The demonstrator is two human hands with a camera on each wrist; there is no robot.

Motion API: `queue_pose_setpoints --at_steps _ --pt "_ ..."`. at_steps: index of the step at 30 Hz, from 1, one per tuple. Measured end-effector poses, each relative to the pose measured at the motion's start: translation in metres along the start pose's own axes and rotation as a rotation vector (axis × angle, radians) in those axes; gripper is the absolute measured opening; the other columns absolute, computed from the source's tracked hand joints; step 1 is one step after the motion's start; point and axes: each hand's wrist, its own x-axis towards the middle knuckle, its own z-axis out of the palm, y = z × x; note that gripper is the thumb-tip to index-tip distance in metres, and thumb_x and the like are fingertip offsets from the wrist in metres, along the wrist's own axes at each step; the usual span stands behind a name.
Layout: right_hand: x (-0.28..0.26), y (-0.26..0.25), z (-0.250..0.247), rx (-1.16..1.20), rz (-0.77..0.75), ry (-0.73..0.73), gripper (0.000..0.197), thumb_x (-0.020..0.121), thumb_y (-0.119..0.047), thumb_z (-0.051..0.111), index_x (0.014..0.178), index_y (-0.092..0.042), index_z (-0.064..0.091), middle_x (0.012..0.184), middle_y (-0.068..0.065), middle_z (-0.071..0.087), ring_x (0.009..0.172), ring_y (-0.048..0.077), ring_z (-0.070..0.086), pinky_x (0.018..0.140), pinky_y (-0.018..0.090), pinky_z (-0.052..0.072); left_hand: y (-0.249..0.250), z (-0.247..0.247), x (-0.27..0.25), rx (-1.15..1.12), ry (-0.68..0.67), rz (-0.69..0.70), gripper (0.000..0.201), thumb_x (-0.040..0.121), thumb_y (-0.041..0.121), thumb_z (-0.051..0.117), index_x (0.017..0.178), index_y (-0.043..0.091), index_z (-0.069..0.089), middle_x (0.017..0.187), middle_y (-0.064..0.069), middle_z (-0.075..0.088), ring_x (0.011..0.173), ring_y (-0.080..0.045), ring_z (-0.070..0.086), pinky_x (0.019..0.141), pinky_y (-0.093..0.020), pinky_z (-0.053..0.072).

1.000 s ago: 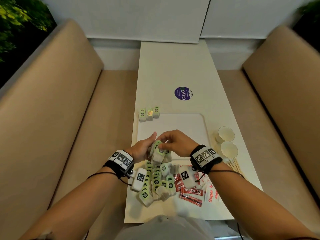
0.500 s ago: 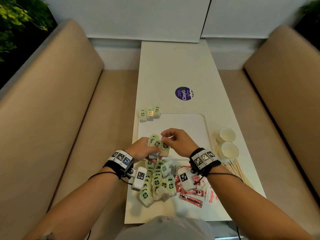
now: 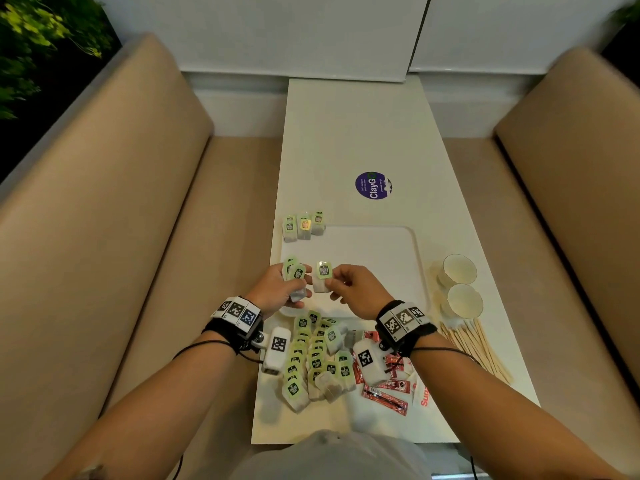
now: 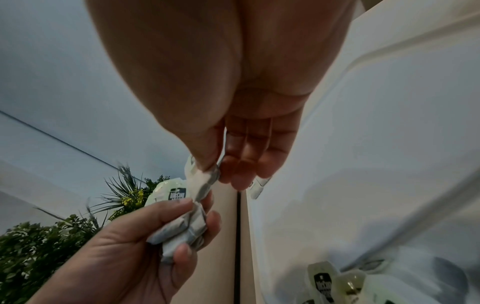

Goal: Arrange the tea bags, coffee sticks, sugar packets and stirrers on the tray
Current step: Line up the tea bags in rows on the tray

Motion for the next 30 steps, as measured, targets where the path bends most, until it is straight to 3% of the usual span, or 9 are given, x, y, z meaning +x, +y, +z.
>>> queue_pose_setpoints --at_steps 4,8,12,19,23,27,30 --pt "0.007 -0.002 0.003 0.019 -0.003 0.010 0.018 0.101 -0.021 0.060 0.095 -0.004 0.063 0.087 0.010 0.071 0.068 0.003 0.066 0.064 0.028 0.053 0.000 0.001 0.002 0.001 -0.011 0.026 0.017 0.094 0.016 0.068 0.108 0.010 0.062 0.086 -0.005 0.070 0.076 -0.014 0.067 0.062 -0.031 0.059" --pt "0.012 -0.001 0.008 0.044 0.002 0.017 0.015 0.100 -0.022 0.060 0.091 -0.011 0.063 0.083 0.004 0.069 0.069 0.004 0.067 0.066 0.031 0.053 -0.004 0.001 0.008 0.032 -0.005 0.022 0.022 0.092 0.015 0.071 0.111 0.005 0.064 0.089 -0.007 0.070 0.077 -0.016 0.067 0.060 -0.029 0.057" --pt "0.014 0.004 0.012 0.032 0.038 0.002 0.021 0.099 -0.031 0.063 0.097 -0.012 0.068 0.092 0.006 0.074 0.072 0.005 0.070 0.067 0.029 0.054 -0.007 -0.002 0.017 0.032 0.036 0.017 0.025 0.093 0.016 0.070 0.111 0.001 0.063 0.089 -0.010 0.068 0.079 -0.019 0.066 0.059 -0.028 0.056" --pt "0.031 0.018 0.013 0.014 0.106 0.007 0.021 0.099 -0.025 0.063 0.097 -0.006 0.069 0.089 0.016 0.073 0.066 0.007 0.067 0.063 0.022 0.048 -0.003 -0.008 0.036 0.067 0.077 -0.008 0.009 0.093 0.010 0.069 0.098 0.015 0.064 0.086 -0.008 0.067 0.074 -0.019 0.065 0.054 -0.027 0.056" --pt "0.050 0.022 0.006 0.020 0.133 0.056 0.020 0.099 -0.028 0.064 0.100 -0.009 0.070 0.087 0.009 0.074 0.068 0.008 0.069 0.064 0.021 0.048 0.005 -0.016 0.053 0.166 0.135 -0.015 0.015 0.091 0.009 0.071 0.104 0.013 0.063 0.082 -0.005 0.060 0.068 -0.017 0.056 0.053 -0.023 0.051" --pt "0.077 0.026 -0.005 0.030 0.147 0.139 0.020 0.099 -0.028 0.064 0.103 -0.010 0.071 0.087 0.005 0.073 0.070 0.008 0.070 0.063 0.015 0.047 0.011 -0.030 0.083 0.320 0.211 -0.003 0.021 0.087 0.011 0.075 0.106 0.012 0.065 0.086 -0.002 0.063 0.070 -0.015 0.056 0.057 -0.028 0.049" --pt "0.098 0.029 -0.013 0.018 0.156 0.190 0.017 0.099 -0.026 0.064 0.097 -0.010 0.071 0.088 0.009 0.073 0.072 0.013 0.071 0.065 0.020 0.050 0.014 -0.041 0.107 0.409 0.250 -0.017 0.024 0.085 0.010 0.077 0.106 0.015 0.068 0.091 -0.004 0.068 0.076 -0.020 0.062 0.065 -0.031 0.052"
